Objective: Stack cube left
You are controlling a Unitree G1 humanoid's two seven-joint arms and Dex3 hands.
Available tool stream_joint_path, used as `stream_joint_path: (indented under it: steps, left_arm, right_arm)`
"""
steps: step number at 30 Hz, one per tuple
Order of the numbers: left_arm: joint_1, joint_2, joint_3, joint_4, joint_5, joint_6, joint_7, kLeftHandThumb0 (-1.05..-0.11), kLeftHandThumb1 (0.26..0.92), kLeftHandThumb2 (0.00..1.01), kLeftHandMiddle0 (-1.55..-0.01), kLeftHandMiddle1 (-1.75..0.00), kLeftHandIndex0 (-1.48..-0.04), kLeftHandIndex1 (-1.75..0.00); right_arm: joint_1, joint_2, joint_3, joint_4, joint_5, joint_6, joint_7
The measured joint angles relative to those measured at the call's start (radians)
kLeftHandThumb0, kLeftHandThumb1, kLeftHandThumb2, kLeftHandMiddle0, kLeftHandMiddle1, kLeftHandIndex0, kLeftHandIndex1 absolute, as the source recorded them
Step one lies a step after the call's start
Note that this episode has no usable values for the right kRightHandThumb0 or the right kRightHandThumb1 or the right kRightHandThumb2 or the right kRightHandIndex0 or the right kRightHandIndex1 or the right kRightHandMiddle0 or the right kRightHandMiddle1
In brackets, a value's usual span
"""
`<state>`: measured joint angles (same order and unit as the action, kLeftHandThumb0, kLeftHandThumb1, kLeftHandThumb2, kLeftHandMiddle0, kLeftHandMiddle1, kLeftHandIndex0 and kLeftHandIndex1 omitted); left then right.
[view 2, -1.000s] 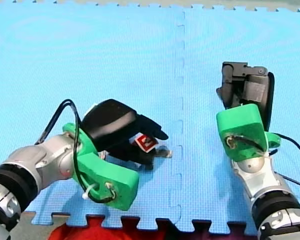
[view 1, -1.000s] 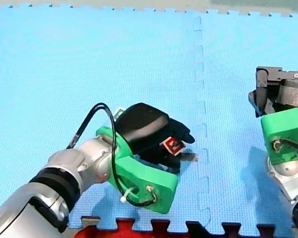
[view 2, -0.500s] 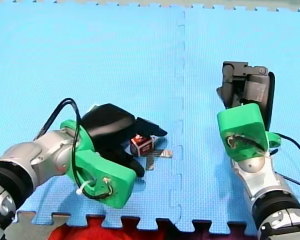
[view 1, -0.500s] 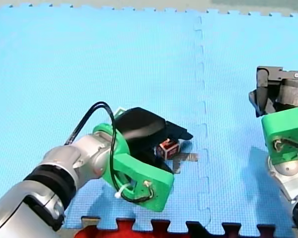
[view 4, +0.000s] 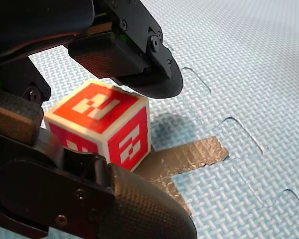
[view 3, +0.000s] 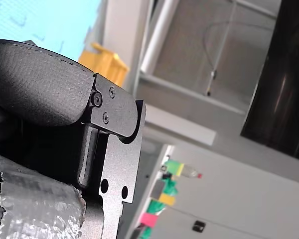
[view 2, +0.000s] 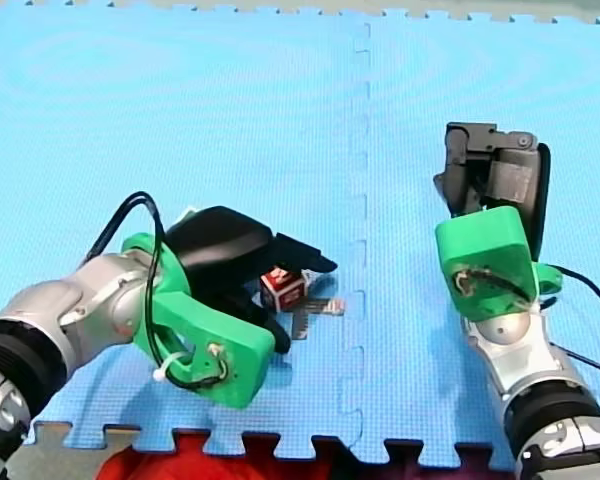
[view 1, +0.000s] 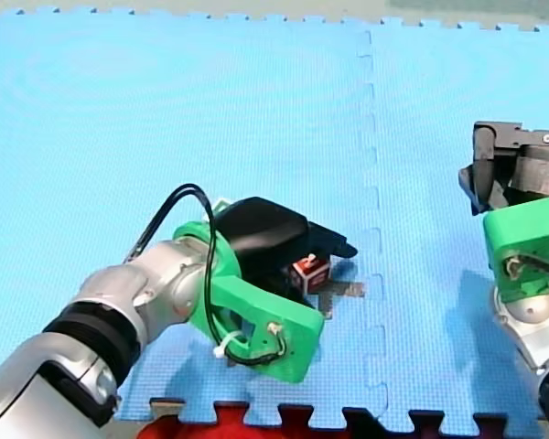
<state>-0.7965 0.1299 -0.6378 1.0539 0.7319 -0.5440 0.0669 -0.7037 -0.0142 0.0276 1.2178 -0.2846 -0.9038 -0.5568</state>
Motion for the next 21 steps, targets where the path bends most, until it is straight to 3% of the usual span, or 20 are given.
stream_joint_path:
  steps: [5,7,10,14,21]
  left_arm:
    - [0.002,0.007,0.007,-0.025,-0.001,0.005,-0.005,-1.048,0.921,0.05,-0.99,-1.75,-0.60,-0.02]
    - [0.007,0.015,0.011,-0.035,-0.001,0.003,0.006,-1.048,0.921,0.07,-1.02,-1.75,-0.52,0.00]
    - [0.014,0.048,0.027,-0.062,-0.006,-0.021,0.029,-1.048,0.921,0.08,-0.99,-1.75,-0.50,-0.01]
    - [0.022,0.115,0.063,-0.149,-0.015,-0.042,0.055,-1.048,0.921,0.18,-0.97,-1.75,-0.51,-0.01]
    - [0.040,0.145,0.097,-0.311,-0.017,0.007,0.024,-1.048,0.921,0.23,-0.94,-1.75,-0.49,0.00]
  right_arm:
    - [0.002,-0.002,-0.002,0.000,0.003,-0.001,0.004]
    - [0.005,-0.008,-0.005,0.001,0.008,-0.004,0.013]
    - [0.017,-0.029,-0.020,0.003,0.026,-0.013,0.034]
    - [0.025,-0.059,-0.039,0.008,0.040,-0.010,0.037]
    - [0.025,-0.060,-0.041,0.011,0.038,0.001,0.036]
